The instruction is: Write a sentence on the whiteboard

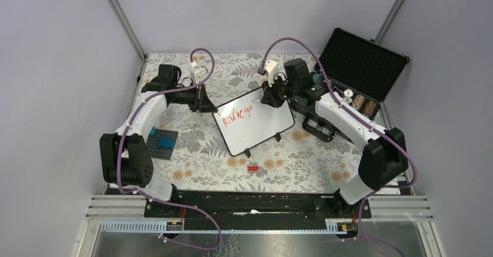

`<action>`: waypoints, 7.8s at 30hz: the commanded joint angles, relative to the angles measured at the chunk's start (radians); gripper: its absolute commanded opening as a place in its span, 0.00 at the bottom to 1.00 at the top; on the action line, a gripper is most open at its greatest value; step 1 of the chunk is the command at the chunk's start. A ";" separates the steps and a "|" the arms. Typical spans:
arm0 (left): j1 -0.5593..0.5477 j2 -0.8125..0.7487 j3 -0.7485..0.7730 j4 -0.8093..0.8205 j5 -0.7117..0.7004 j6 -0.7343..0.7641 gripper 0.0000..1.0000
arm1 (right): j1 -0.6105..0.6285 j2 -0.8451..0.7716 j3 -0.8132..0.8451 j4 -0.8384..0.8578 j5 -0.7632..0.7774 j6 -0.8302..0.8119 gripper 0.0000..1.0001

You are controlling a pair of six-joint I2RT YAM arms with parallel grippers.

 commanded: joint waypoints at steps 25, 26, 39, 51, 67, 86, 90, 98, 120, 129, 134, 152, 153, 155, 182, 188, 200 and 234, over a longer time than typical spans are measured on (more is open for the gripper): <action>-0.006 -0.028 -0.006 0.030 -0.033 0.026 0.00 | -0.004 -0.071 -0.040 0.014 0.074 -0.037 0.00; -0.006 -0.027 -0.005 0.030 -0.033 0.026 0.00 | -0.005 -0.067 -0.033 0.013 0.077 -0.037 0.00; -0.006 -0.027 -0.005 0.030 -0.028 0.027 0.00 | 0.013 -0.078 0.000 -0.004 0.003 -0.027 0.00; -0.006 -0.033 -0.009 0.030 -0.031 0.029 0.00 | 0.052 -0.028 0.033 0.000 0.006 -0.017 0.00; -0.006 -0.028 -0.004 0.030 -0.031 0.027 0.00 | 0.048 0.006 0.035 0.000 0.067 -0.039 0.00; -0.007 -0.022 -0.002 0.030 -0.036 0.025 0.00 | -0.010 -0.038 0.001 -0.002 0.068 -0.057 0.00; -0.005 -0.027 -0.002 0.030 -0.035 0.026 0.00 | -0.009 -0.059 0.005 -0.025 -0.014 -0.057 0.00; -0.006 -0.046 -0.011 0.030 -0.028 0.028 0.27 | 0.003 -0.130 -0.021 -0.063 -0.108 -0.084 0.00; -0.007 -0.041 -0.027 0.029 -0.005 0.028 0.25 | -0.002 -0.145 -0.102 -0.051 -0.117 -0.046 0.00; -0.009 -0.034 -0.024 0.030 -0.014 0.027 0.11 | -0.035 -0.130 -0.090 -0.001 -0.043 -0.042 0.00; -0.010 -0.025 -0.022 0.030 -0.019 0.028 0.08 | -0.036 -0.125 -0.090 0.029 0.000 -0.037 0.00; -0.011 -0.017 -0.015 0.030 -0.025 0.027 0.00 | -0.049 -0.069 -0.037 0.047 -0.011 -0.024 0.00; -0.011 -0.017 -0.016 0.029 -0.024 0.026 0.00 | -0.049 -0.065 -0.035 0.047 -0.014 -0.023 0.00; -0.011 -0.015 -0.016 0.030 -0.024 0.027 0.00 | -0.048 -0.060 -0.029 0.049 -0.020 -0.019 0.00; -0.012 -0.013 -0.010 0.030 -0.036 0.028 0.00 | -0.096 -0.061 -0.030 0.021 0.041 -0.055 0.00; -0.011 -0.014 -0.011 0.029 -0.036 0.028 0.00 | -0.095 -0.085 -0.027 0.017 -0.033 -0.055 0.00; -0.015 -0.012 -0.007 0.030 -0.036 0.027 0.00 | -0.095 -0.061 0.010 0.032 -0.062 -0.040 0.00; -0.016 -0.008 -0.007 0.029 -0.040 0.030 0.00 | -0.092 -0.052 -0.075 0.034 -0.068 -0.045 0.00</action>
